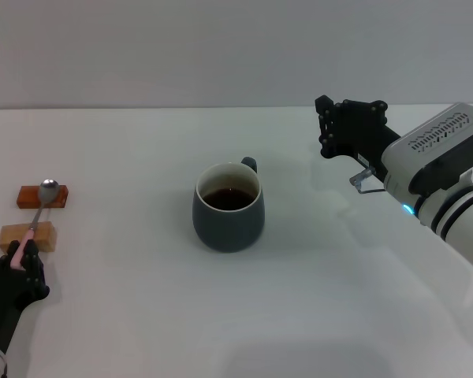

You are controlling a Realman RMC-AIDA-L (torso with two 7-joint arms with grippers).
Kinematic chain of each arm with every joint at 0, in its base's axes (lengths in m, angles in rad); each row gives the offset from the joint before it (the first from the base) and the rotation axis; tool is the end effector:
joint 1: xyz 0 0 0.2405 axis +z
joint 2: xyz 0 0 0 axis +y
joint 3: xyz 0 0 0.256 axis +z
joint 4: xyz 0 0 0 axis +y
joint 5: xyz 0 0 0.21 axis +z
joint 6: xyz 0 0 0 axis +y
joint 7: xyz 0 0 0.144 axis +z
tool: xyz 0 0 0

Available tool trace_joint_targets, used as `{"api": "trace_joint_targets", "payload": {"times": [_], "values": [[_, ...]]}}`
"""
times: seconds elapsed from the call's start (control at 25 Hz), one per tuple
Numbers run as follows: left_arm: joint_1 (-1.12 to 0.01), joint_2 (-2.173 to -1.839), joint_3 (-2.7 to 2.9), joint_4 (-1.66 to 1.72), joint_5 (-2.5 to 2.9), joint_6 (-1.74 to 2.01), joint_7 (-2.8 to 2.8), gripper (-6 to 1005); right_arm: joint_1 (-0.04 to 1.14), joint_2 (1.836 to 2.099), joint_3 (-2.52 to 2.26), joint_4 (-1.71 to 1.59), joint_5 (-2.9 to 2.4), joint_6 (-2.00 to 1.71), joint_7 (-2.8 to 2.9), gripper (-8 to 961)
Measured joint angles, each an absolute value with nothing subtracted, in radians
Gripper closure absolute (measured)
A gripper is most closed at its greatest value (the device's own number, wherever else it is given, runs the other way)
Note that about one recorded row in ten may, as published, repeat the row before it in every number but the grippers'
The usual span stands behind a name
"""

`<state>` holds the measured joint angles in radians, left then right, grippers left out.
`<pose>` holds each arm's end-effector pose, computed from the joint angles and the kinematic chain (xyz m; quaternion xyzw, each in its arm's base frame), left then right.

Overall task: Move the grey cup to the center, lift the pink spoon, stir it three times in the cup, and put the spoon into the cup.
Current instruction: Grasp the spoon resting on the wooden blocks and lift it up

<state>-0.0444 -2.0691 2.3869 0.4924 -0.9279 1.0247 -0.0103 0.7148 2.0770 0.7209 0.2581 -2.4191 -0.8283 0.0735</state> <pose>-0.3678 0.2251 -0.0536 -0.6584 -0.3677 -0.2441 0.6097 0.2244 0.4004 -0.0795 -0.8367 0.1258 0.2411 0.4754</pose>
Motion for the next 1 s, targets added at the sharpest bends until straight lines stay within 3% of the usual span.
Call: {"api": "trace_joint_targets", "payload": {"times": [1.0], "values": [[-0.042,-2.058,2.379,0.523,-0.919,1.006,0.004,844,0.721,2.077,0.723,0.255,-2.419,-0.822,0.074,954]]}}
